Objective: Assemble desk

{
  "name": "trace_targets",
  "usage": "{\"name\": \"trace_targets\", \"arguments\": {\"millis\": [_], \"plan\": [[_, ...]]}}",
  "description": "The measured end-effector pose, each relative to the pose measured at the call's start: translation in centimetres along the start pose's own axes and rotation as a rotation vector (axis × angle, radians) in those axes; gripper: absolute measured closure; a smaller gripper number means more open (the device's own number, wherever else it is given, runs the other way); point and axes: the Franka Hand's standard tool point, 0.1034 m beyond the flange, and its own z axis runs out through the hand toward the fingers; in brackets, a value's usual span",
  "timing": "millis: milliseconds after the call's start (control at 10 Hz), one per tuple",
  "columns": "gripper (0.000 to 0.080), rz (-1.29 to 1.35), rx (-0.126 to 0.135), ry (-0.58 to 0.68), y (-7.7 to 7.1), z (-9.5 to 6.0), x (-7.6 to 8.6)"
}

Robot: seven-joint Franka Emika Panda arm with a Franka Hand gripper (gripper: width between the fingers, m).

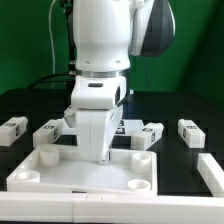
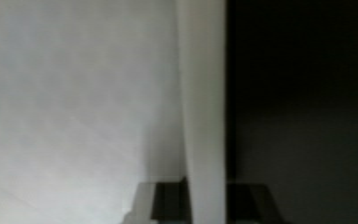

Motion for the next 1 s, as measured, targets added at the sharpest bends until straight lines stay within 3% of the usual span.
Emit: {"name": "trace_targets", "arguments": {"millis": [1000], "plan": [[0.0736,-0.147,-0.016,-0.014,0.0,0.0,1.0]]}}
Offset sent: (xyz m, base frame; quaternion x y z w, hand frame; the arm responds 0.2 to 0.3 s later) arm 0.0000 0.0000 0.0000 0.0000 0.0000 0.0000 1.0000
